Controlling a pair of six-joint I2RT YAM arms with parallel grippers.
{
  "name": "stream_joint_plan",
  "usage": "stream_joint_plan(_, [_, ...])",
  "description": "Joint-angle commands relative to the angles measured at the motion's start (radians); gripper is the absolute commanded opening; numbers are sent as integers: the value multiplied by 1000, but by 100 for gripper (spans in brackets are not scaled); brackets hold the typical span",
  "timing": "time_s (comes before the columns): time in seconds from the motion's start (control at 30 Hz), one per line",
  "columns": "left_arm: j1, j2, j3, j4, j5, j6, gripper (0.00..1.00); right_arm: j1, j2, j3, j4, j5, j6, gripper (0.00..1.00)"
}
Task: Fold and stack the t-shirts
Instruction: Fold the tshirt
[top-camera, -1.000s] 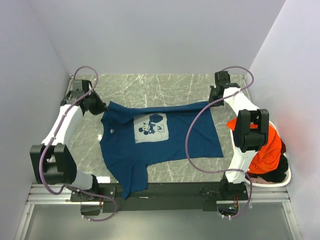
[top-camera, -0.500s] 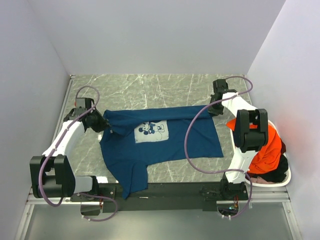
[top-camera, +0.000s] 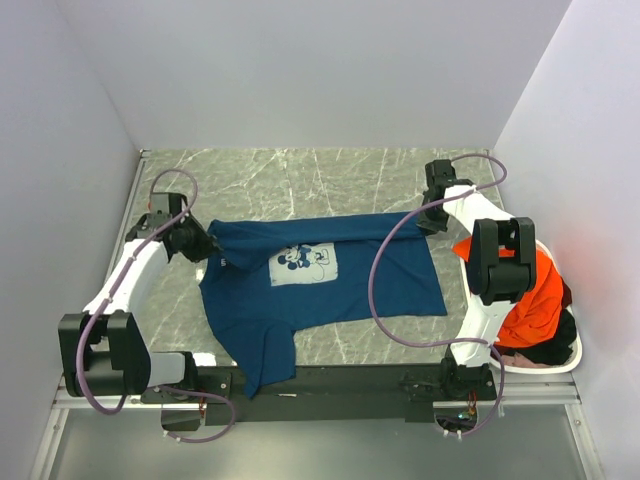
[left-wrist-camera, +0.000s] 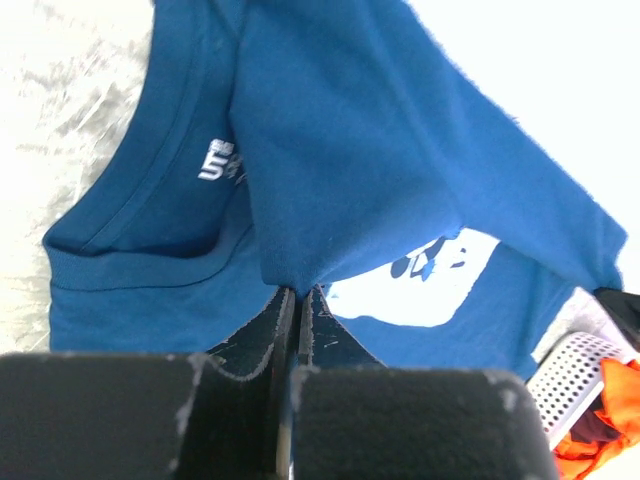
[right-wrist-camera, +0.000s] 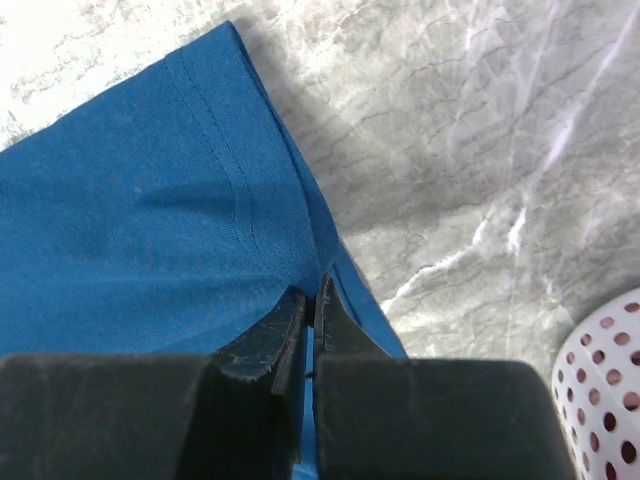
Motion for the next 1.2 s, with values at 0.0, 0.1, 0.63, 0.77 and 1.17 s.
stream_joint_plan(0.0, [3, -40, 91, -35, -11, 16, 1, -7, -31, 57, -43, 47, 1, 0])
stream_joint_plan(0.1, [5, -59, 113, -66, -21, 24, 1, -7, -37, 63, -69, 45, 8, 0])
stream_joint_plan(0.63, [5, -114, -131, 7, 12, -22, 1, -7, 22, -17, -52, 11, 39, 4])
stream_joint_plan(0.77, [5, -126, -189, 12, 18, -32, 2, -7, 19, -15, -54, 2, 47, 20])
stream_joint_plan(1.17, [0, -267, -296, -5, 105, -73, 6, 63, -181, -40, -23, -27, 51, 55])
